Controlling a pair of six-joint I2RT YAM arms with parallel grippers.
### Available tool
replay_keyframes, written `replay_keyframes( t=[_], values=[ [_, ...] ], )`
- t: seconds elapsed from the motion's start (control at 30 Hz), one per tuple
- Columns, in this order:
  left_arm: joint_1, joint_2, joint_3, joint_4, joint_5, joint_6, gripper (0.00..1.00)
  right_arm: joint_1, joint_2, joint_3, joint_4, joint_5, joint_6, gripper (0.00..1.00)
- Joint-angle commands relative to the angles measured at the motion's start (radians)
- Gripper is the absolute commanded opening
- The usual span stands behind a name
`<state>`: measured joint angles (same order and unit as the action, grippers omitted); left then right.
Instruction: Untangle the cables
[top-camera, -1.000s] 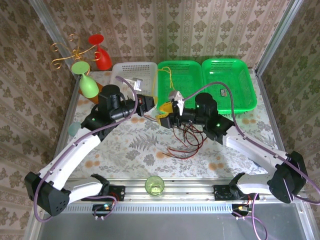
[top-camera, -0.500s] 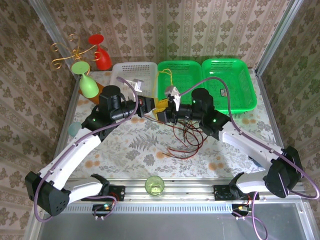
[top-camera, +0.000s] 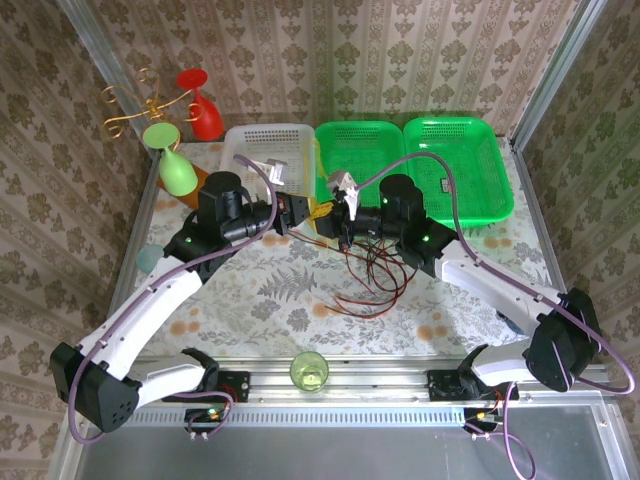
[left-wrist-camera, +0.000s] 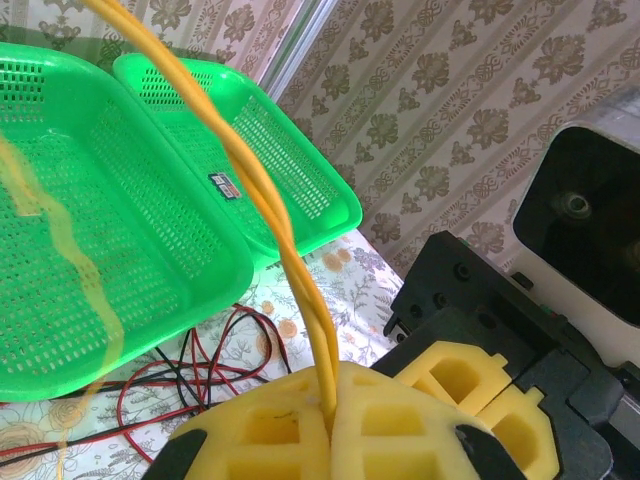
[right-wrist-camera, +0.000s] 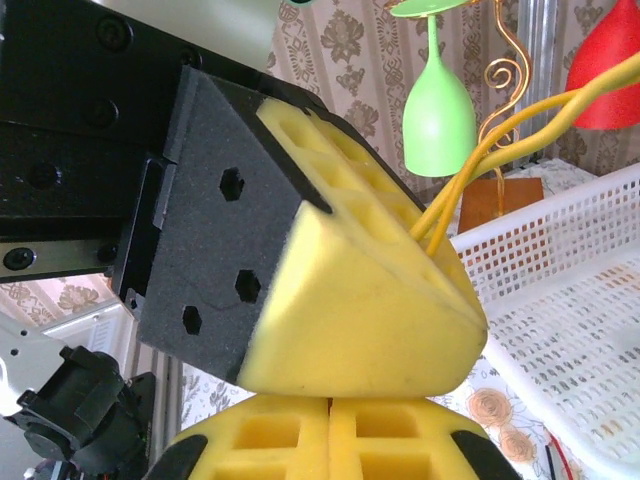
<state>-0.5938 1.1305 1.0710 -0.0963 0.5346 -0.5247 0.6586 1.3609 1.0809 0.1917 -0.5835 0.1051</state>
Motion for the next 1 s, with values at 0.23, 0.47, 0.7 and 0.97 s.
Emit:
replay_keyframes(
  t=[0.23, 0.47, 0.7, 0.97],
  values=[
    [0.005, -0.017, -0.006, 0.020, 0.024, -0.020, 0.25, 0.003, -0.004, 0.018, 0.012, -0.007, -0.017, 0.00],
    [0.023, -0.040, -0.007, -0.001, 0.040, -0.017, 0.53, -0.017, -0.031, -0.013, 0.001, 0.002, -0.014, 0.00],
    [0.041, -0.091, -0.044, -0.007, 0.057, -0.030, 0.56, -0.030, -0.039, -0.027, -0.007, 0.020, -0.010, 0.00],
    [0.058, -0.117, -0.080, -0.022, 0.085, -0.031, 0.47, -0.042, -0.039, -0.027, 0.003, 0.015, 0.001, 0.00]
  ],
)
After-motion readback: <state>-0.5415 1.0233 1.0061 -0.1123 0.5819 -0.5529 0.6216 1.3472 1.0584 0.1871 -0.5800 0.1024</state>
